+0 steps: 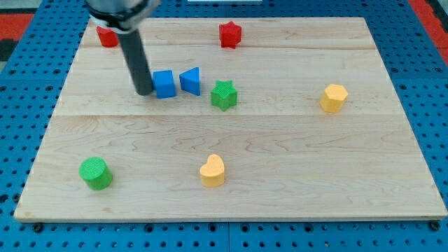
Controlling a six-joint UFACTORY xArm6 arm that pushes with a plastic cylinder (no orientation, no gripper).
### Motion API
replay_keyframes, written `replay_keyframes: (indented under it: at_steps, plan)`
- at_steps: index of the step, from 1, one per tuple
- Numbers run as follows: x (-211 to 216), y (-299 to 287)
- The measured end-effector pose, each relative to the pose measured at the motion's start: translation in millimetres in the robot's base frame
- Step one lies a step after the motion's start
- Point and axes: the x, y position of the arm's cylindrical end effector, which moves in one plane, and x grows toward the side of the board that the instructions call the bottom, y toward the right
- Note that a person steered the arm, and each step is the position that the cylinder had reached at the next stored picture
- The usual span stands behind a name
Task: Keep the green circle below the blue blocks
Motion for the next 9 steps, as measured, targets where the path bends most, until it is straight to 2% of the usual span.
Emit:
replay_keyframes:
  at_steps: [1,2,3,4,6,7,8,9]
  plan:
    - [49,38]
    - [141,19]
    - [190,-22]
    - [199,-126]
    - [150,-44]
    - [124,-60]
    - [125,-4]
    - [107,40]
